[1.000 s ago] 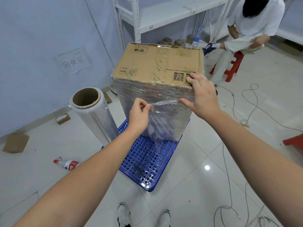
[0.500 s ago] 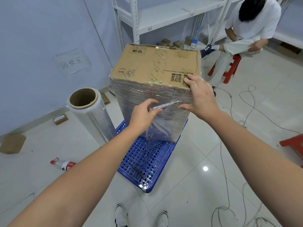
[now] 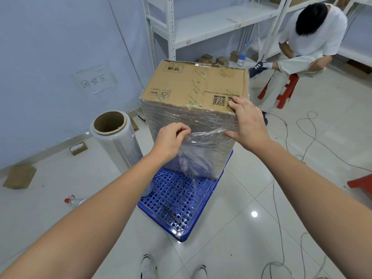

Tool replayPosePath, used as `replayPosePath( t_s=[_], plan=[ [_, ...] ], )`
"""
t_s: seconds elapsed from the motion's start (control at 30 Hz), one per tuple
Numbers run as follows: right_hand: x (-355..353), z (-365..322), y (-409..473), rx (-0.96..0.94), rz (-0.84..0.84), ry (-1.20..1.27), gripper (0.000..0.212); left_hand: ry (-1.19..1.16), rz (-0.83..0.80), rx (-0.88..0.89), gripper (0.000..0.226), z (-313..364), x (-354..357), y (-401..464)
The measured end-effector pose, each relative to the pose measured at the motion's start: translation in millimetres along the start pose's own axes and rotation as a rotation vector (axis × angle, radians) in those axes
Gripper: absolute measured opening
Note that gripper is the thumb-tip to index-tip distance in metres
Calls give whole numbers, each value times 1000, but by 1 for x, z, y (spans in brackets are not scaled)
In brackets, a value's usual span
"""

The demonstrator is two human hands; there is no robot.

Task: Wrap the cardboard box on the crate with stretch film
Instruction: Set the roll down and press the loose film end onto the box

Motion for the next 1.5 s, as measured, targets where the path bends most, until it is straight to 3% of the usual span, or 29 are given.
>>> replayPosePath(
  t_s=[0.07,0.2,0.27,0.4,0.53,0.73,0.9,1.1,1.3,1.43,1.5],
  plan=[
    [-1,-1,0,-5,3,4,102,30,-56,17,8,1,4,-1],
    [-1,1,0,-11,-2,7,103,90,-196,40,29,1,9,-2],
    [-1,2,0,-20,-3,6,102,181,-231,67,27,1,7,-2],
    [-1,1,0,-32,0,7,101,218,-149,47,7,5,-8,1],
    [-2,1,1,-32,-13,-4,102,152,-107,13,20,9,-16,1],
    [-2,2,1,-34,-14,-12,101,-58,-273,-57,15,14,7,-6],
    [-1,3,1,-35,-9,-1,101,-168,-196,-93,26,8,0,1],
    [-1,3,1,-39,-3,-5,100,-162,-337,-94,30,9,7,3],
    [-1,2,1,-48,-8,-25,101,13,-477,-70,29,19,18,2],
    [0,3,1,-41,-10,-24,101,83,-421,-48,6,27,21,6],
    [0,3,1,-37,-9,-25,101,52,-364,-79,19,28,20,6]
  ],
)
Point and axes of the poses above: each hand's wrist, its own y-axis towards the middle knuckle, its own x-axis out of the palm, z = x × y, the point moved 6 cm from there along y, towards the middle knuckle, and after that the axes turned 9 degrees about y, right-handed, at the moved point
